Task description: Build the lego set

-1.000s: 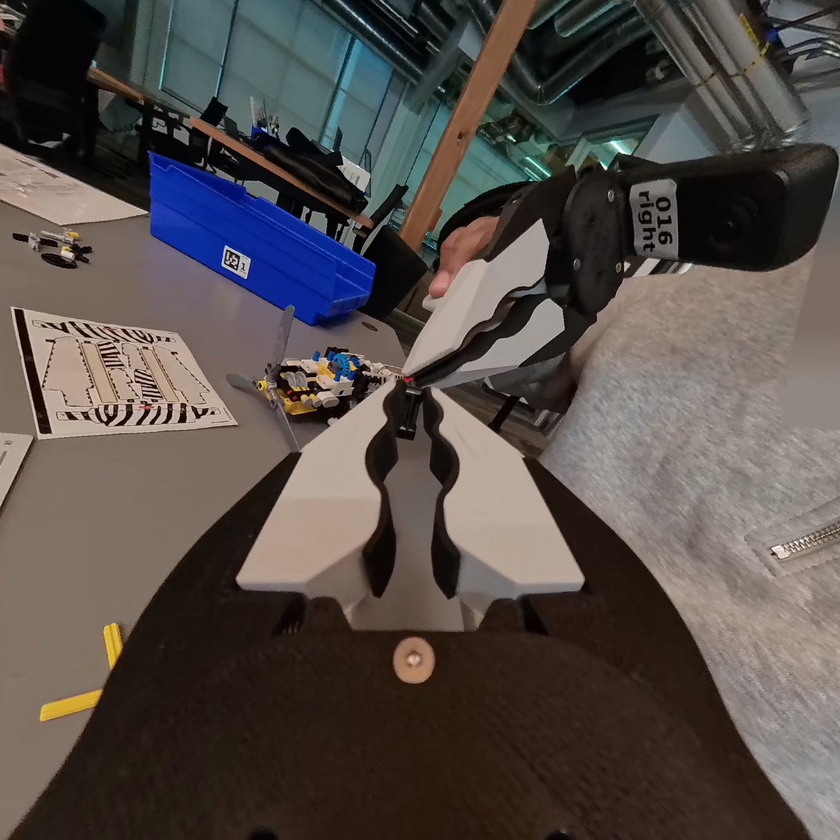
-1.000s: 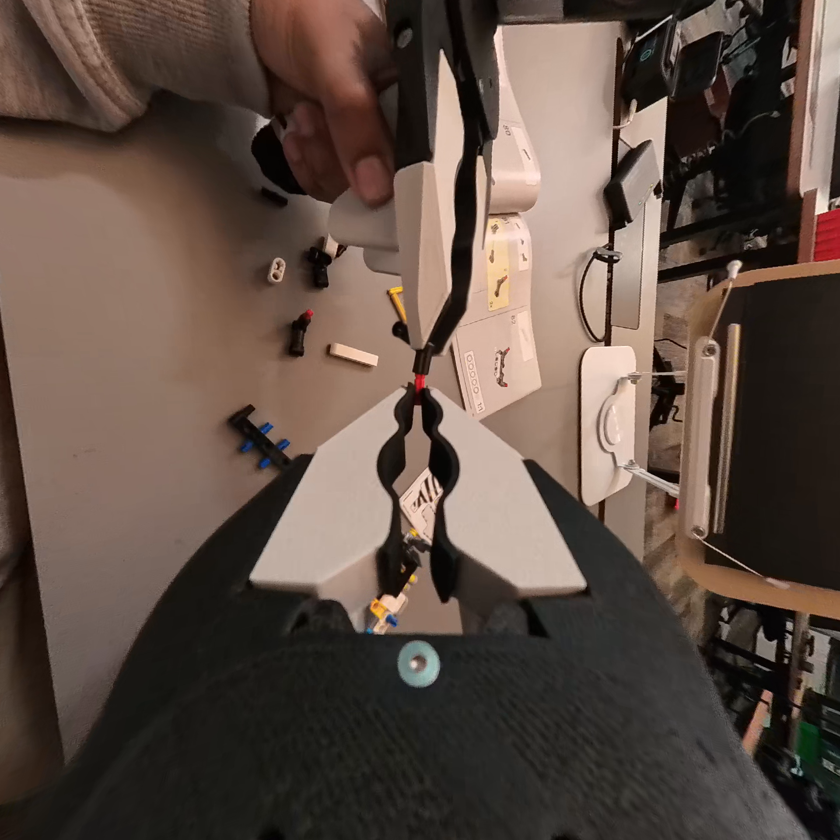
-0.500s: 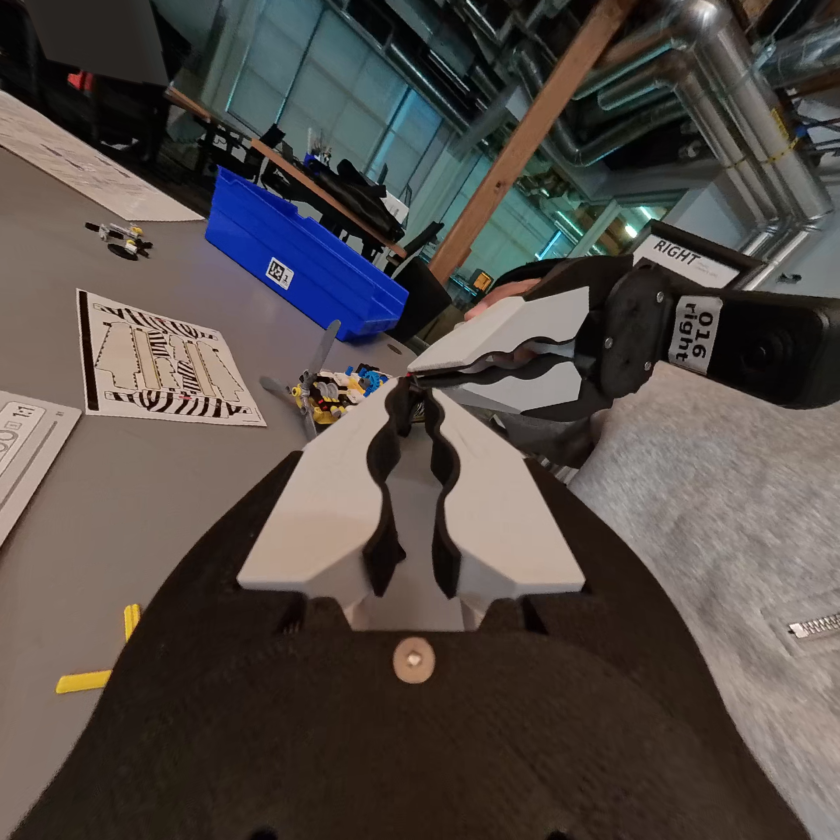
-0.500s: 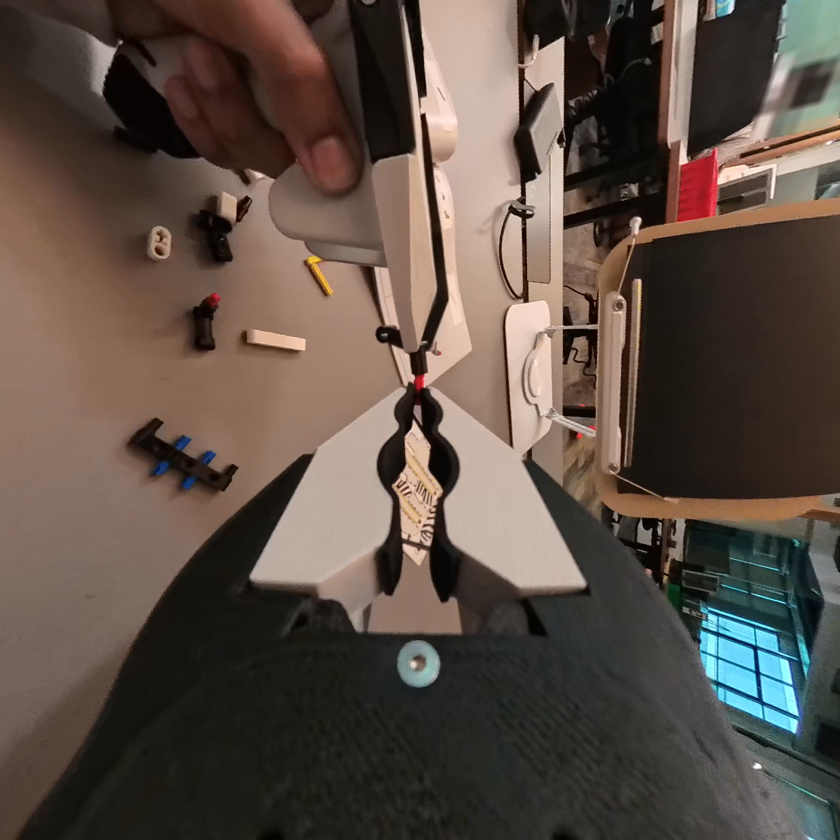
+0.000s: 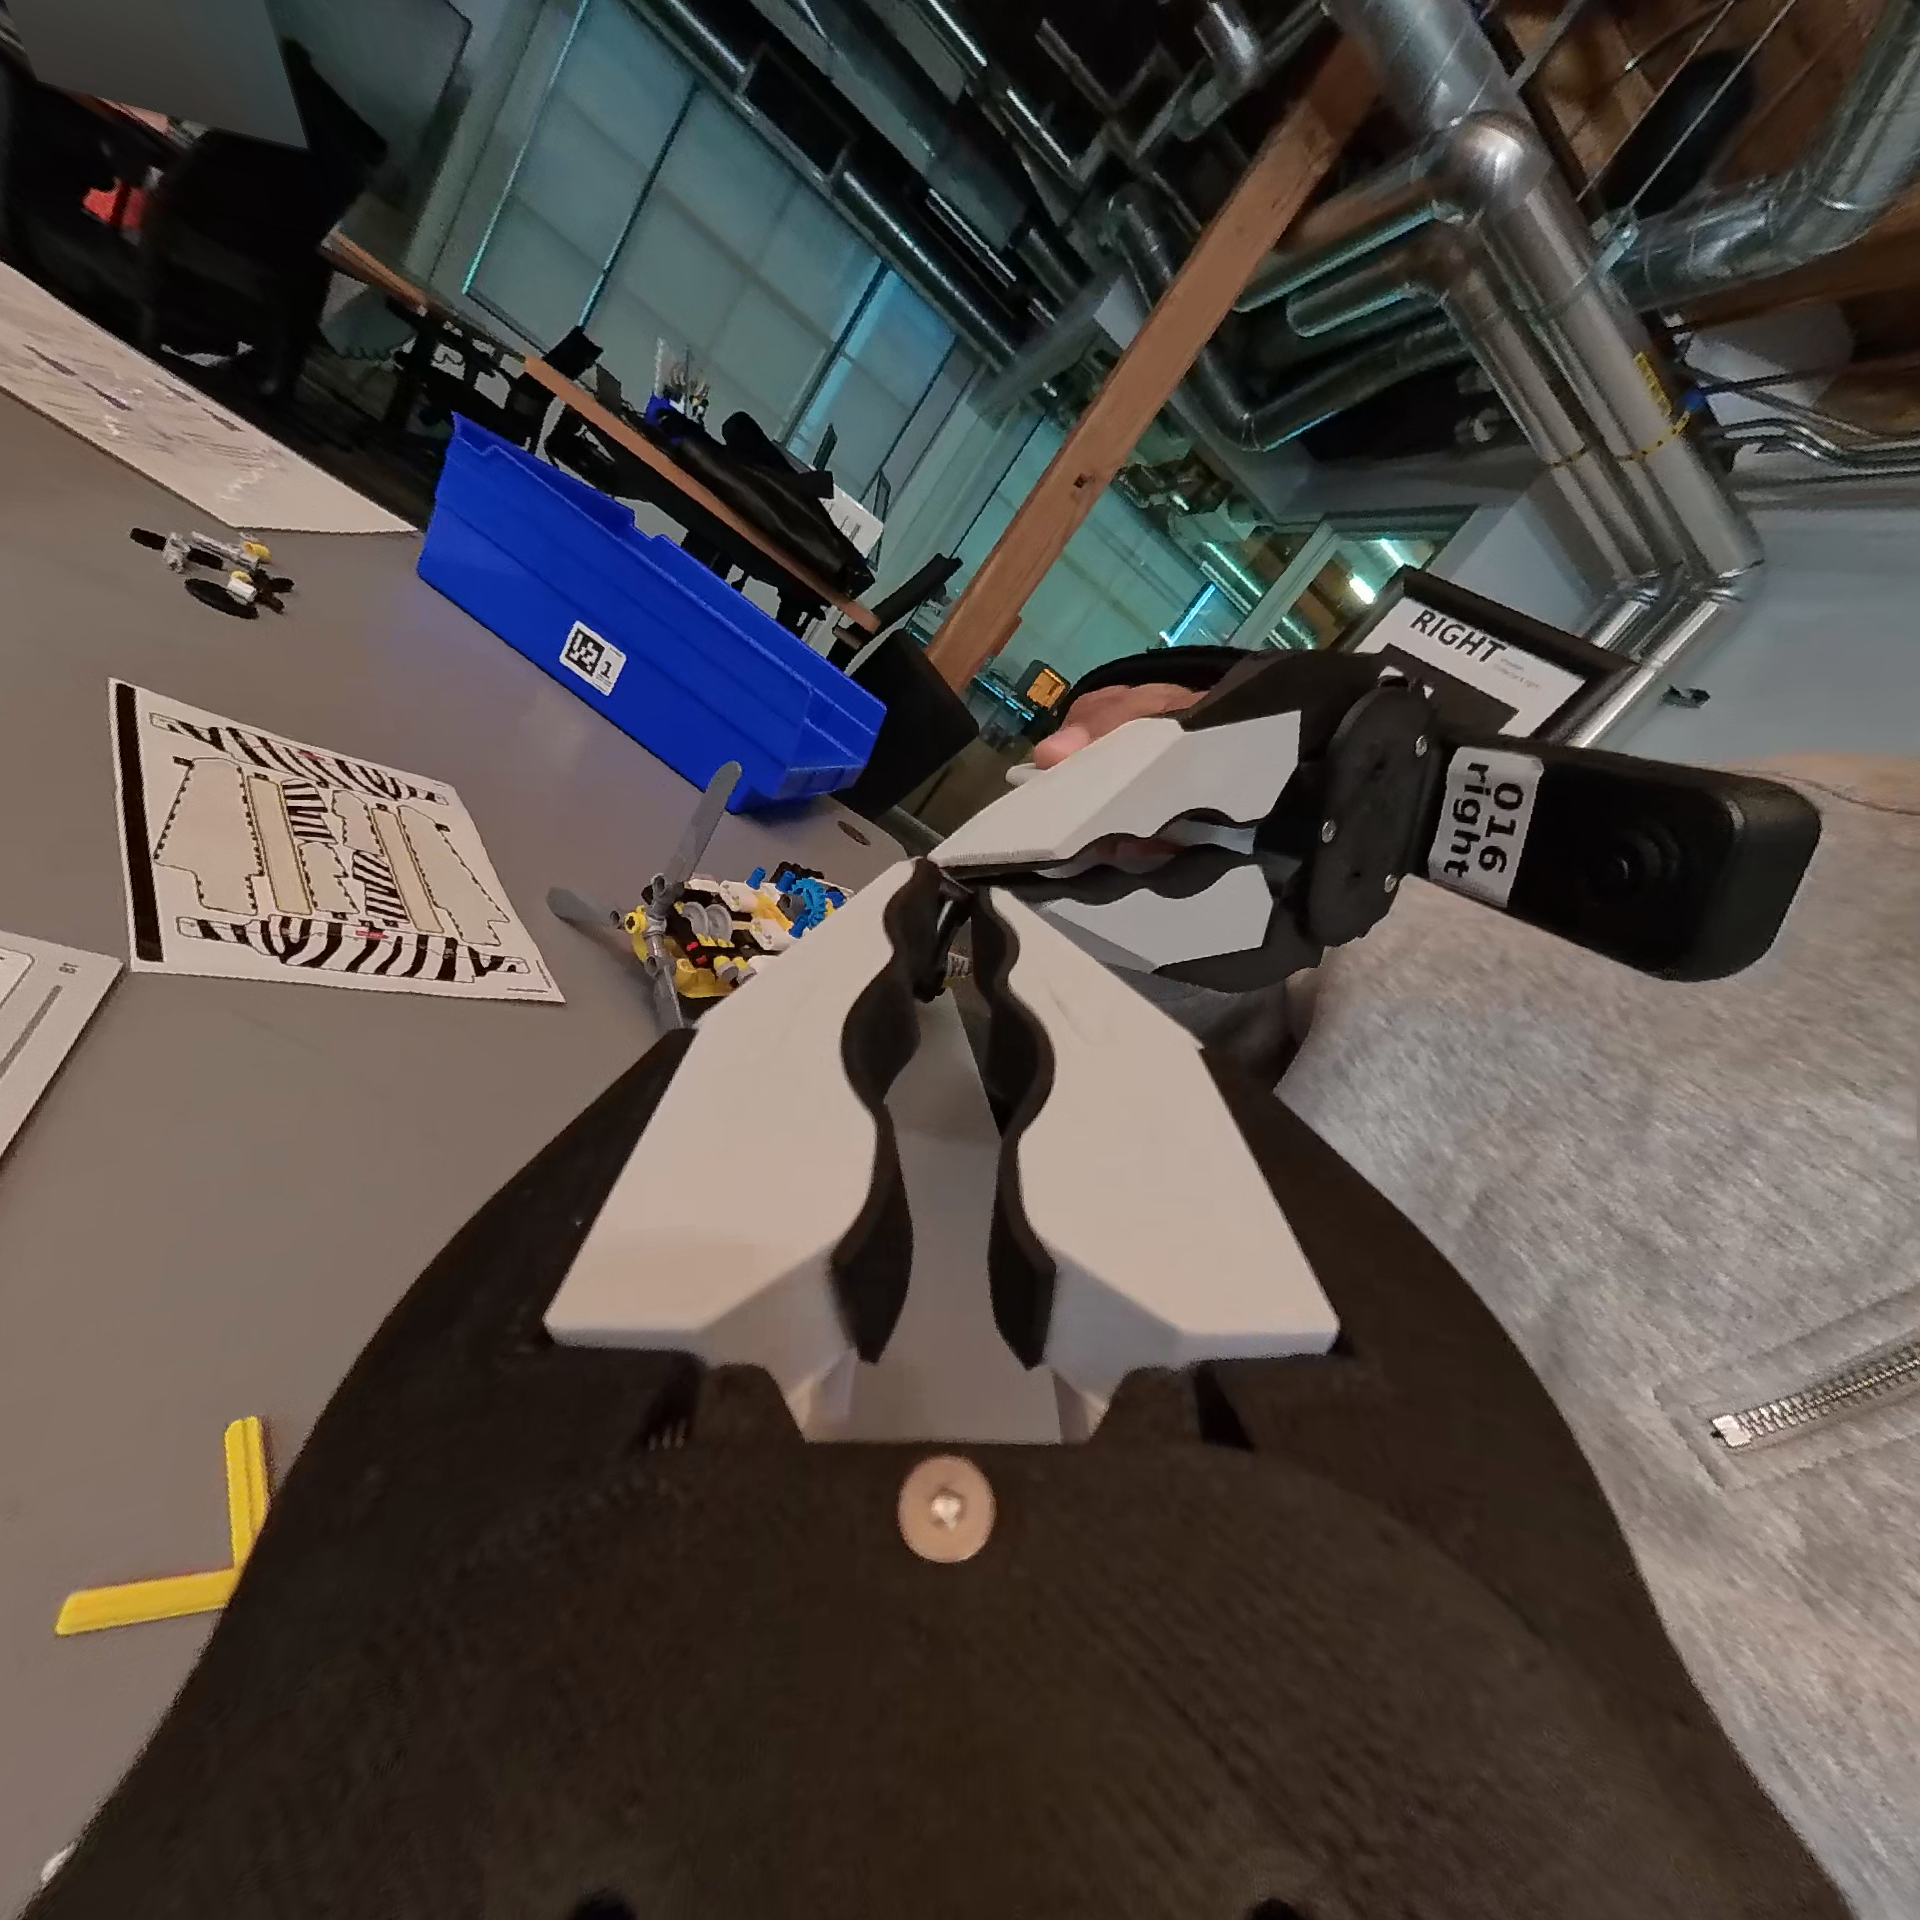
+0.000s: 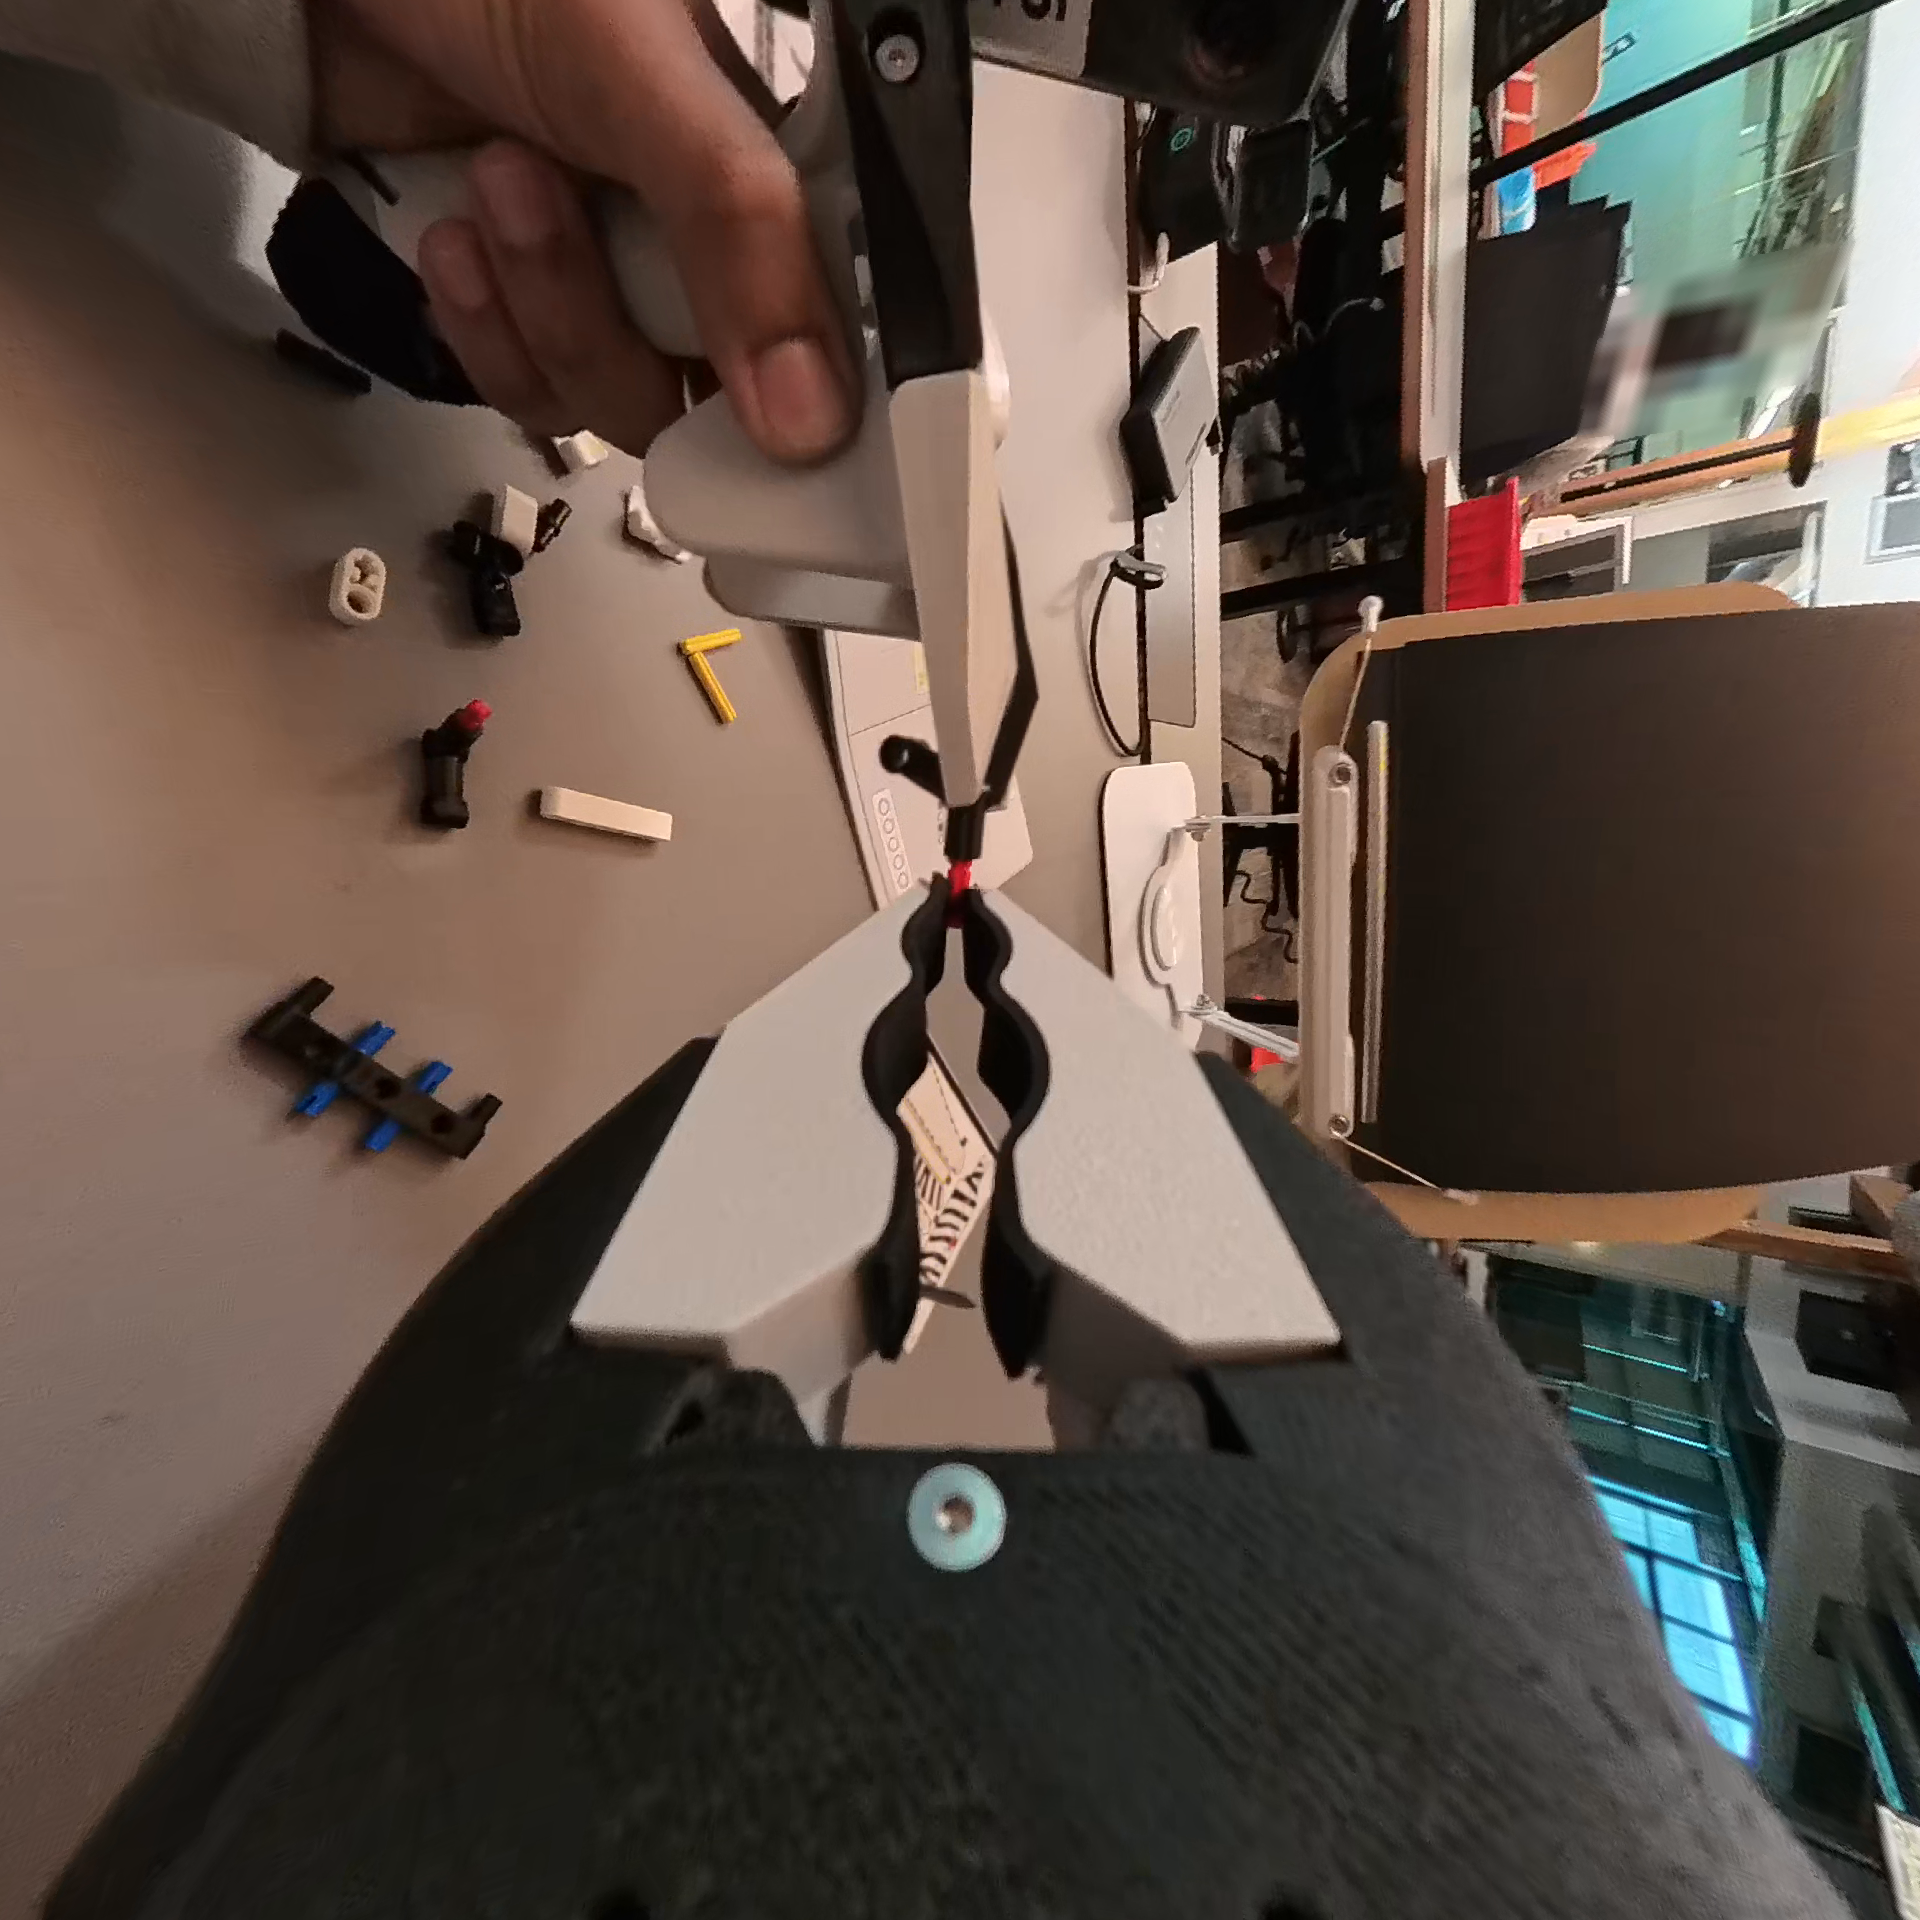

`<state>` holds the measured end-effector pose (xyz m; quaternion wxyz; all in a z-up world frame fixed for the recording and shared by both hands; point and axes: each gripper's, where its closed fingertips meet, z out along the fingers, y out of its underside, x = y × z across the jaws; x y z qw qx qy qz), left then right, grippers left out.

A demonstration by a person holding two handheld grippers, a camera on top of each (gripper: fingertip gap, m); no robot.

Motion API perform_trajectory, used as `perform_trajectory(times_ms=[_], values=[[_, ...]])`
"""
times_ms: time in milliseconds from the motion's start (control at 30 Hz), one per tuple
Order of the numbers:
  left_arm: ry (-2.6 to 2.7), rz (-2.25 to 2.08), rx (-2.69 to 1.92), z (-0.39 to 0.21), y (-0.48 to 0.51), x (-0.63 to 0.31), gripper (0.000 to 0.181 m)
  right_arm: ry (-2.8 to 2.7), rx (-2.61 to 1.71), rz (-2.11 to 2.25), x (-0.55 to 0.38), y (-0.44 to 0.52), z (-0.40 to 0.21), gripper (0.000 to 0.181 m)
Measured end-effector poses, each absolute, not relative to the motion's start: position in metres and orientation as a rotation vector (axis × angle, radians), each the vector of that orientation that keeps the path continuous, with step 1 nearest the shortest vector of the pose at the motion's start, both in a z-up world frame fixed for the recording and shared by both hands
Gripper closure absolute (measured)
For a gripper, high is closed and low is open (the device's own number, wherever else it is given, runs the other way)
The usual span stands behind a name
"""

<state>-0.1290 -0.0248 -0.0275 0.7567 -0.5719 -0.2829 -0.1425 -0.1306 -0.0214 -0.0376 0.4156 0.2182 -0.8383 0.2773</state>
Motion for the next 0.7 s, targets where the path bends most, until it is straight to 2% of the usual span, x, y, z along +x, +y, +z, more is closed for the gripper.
perform_trajectory(times_ms=[700], values=[[-0.519, -0.525, -0.972, 0.004, -0.034, -0.122, 0.180, -1.916, 0.566, 0.909, -0.127, -0.031, -0.007, 0.181]])
